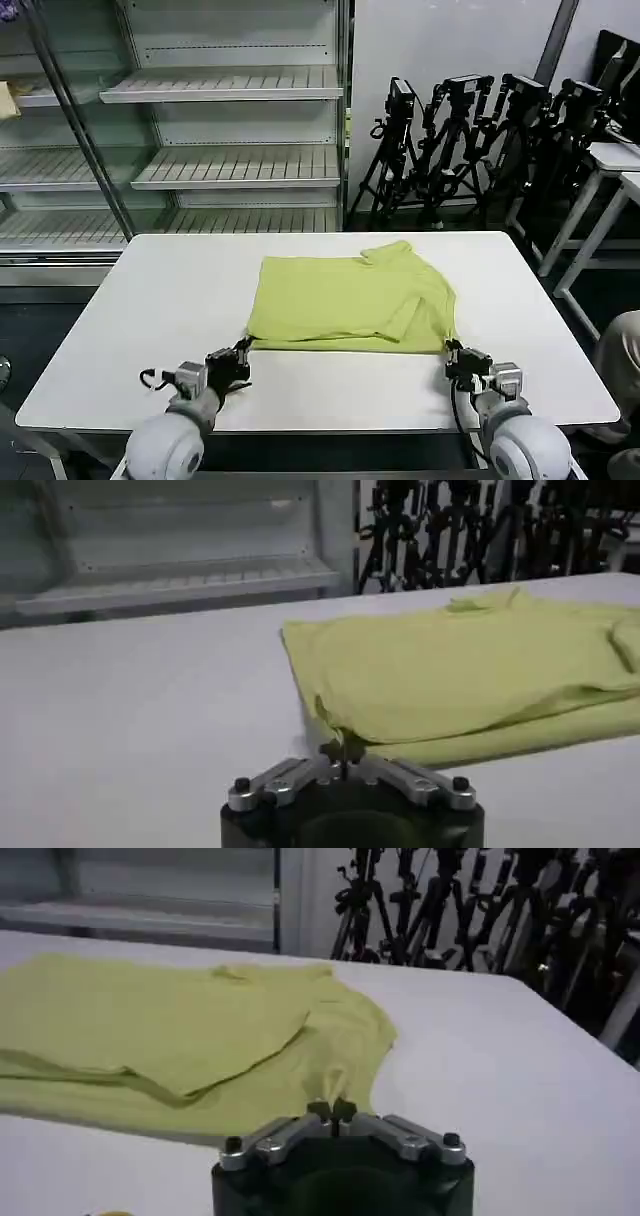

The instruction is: Fold and organize the clothes.

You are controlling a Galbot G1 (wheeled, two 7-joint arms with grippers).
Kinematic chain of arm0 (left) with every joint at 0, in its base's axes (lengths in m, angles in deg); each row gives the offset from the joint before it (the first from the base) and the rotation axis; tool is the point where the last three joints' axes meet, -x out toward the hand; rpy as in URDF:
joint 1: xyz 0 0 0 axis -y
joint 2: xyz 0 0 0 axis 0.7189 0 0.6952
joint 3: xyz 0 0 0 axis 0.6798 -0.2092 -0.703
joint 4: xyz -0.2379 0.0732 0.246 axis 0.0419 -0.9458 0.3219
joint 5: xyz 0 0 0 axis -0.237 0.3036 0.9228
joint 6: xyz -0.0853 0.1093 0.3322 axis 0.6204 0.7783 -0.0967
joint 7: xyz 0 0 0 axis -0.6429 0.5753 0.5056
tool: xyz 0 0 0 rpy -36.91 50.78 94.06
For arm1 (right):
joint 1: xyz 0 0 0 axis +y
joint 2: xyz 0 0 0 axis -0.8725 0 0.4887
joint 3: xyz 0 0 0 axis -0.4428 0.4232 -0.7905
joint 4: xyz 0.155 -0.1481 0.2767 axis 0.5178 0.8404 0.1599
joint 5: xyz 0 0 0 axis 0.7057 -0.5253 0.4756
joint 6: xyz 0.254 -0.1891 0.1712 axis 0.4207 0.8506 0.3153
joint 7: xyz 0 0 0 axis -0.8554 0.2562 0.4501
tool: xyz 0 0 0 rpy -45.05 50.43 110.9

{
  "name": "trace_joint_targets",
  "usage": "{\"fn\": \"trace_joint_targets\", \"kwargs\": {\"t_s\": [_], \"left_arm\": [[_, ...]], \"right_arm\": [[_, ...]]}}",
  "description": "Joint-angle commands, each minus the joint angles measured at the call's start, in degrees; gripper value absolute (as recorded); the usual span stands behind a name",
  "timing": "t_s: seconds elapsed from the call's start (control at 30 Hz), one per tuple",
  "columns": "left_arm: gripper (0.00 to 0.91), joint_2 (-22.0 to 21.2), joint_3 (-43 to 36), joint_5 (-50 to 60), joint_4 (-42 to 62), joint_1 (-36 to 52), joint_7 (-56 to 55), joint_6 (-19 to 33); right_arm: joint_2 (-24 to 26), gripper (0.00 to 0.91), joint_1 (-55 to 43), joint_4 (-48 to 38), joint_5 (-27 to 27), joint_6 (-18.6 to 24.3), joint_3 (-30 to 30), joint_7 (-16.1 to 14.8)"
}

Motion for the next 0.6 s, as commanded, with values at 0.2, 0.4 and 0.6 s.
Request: {"fn": "trace_joint_targets", "kwargs": {"t_s": [0.2,0.4,0.6], "left_arm": [[0.020,-0.23,9.62,3.23,-15.45,-22.49,0.46,0.29],[0.010,-0.94,12.77,3.15,-16.22,-25.21,0.85,0.97],[0.010,-1.39,13.66,4.41,-17.98,-27.44,0.89,0.93]], "right_arm": [[-0.89,0.000,16.20,10.31,-6.46,3.38,-2.73,-0.75],[-0.67,0.000,19.89,11.93,-8.57,4.65,-4.32,-1.05],[-1.06,0.000,23.38,13.66,-8.73,4.64,-5.00,-0.97]]}}
